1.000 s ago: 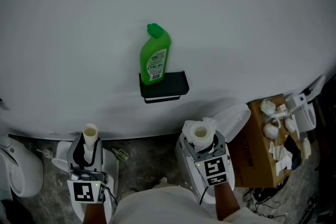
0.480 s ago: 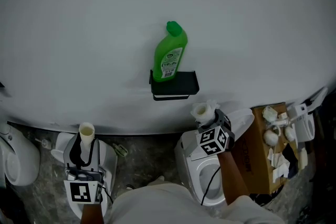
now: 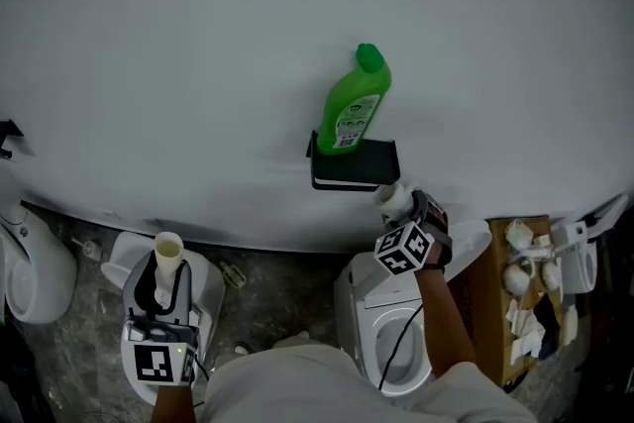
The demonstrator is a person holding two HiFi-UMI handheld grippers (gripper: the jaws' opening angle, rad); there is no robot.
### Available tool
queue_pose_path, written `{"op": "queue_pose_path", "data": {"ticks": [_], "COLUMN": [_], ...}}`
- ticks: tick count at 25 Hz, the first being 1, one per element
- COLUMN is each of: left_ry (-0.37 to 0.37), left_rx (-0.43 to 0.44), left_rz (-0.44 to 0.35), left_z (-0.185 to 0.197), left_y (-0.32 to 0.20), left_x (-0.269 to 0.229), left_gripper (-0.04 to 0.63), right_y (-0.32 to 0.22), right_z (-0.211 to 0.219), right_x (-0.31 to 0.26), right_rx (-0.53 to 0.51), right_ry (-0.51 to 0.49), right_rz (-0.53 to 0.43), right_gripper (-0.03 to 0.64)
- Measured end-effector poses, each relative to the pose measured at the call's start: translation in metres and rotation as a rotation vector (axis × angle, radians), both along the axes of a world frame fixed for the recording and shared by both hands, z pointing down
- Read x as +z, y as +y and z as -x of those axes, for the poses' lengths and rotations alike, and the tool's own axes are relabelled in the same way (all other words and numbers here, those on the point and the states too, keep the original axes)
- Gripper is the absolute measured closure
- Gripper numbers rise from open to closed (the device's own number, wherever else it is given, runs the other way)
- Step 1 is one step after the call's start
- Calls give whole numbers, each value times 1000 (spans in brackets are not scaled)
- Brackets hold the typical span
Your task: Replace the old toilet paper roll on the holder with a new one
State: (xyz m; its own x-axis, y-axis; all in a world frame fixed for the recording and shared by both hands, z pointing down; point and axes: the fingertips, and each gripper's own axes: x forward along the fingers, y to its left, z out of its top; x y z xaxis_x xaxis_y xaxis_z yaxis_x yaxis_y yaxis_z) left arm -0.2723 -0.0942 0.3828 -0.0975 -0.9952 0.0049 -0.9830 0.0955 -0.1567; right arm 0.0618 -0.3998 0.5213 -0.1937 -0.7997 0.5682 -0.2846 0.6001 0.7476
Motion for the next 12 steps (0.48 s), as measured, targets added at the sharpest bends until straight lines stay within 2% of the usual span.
{"op": "queue_pose_path", "data": {"ticks": [4, 12], "left_ry": [7, 12], "left_rx": [-17, -19], "left_rz": [-5, 23], "left_z": [-1, -6], "left_y": [5, 11], "left_x": [-1, 5], "left_gripper": [411, 411], "right_y": [-10, -21], "right_z": [8, 14], "right_x": [3, 10], "right_rx": [-36, -74], "right_ry": [71, 117], "right_rz": [-31, -72], "right_gripper": [287, 287]}}
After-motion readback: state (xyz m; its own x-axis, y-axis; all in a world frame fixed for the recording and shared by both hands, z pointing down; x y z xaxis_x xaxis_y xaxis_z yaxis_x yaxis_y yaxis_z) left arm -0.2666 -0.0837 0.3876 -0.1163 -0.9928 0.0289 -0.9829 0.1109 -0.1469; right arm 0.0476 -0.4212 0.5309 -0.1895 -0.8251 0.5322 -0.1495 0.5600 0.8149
